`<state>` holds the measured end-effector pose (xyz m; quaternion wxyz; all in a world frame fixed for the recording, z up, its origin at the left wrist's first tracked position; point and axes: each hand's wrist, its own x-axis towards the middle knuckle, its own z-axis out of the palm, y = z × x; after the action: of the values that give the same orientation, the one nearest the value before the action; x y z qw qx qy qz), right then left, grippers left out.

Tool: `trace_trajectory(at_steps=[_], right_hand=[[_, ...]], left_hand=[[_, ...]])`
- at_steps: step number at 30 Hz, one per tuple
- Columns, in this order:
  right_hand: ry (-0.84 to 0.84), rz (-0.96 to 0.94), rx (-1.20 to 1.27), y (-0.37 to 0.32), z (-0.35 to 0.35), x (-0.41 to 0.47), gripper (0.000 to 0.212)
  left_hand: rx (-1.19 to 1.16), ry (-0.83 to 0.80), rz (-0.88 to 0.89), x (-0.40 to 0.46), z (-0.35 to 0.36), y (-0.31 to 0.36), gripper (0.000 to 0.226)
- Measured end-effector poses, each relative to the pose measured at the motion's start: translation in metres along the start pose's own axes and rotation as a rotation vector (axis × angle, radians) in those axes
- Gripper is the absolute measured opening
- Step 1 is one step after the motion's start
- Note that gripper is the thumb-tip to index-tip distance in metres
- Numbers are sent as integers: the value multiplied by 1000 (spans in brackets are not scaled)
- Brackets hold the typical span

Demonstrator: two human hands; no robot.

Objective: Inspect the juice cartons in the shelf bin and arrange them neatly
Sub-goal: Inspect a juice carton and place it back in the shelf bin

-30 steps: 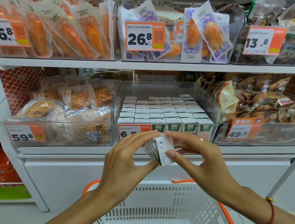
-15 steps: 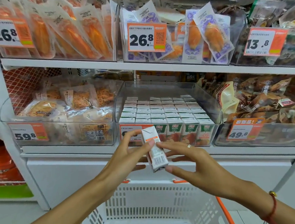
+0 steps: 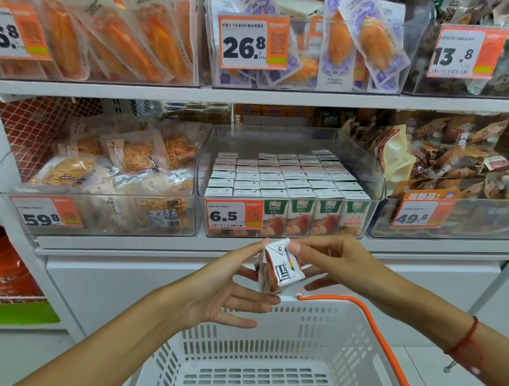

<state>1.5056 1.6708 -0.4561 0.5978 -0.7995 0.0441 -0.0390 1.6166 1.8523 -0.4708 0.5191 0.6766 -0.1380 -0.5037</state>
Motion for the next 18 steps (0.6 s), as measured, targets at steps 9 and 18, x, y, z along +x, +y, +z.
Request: trace_trajectory(at_steps=[9, 18], right_hand=[[20, -23, -2, 4, 0, 3, 46], [115, -232, -205, 7, 6, 5, 53]], left_hand=[[-112, 192, 243, -1, 11, 0, 56], [-12, 448, 604, -12, 32, 1, 56]])
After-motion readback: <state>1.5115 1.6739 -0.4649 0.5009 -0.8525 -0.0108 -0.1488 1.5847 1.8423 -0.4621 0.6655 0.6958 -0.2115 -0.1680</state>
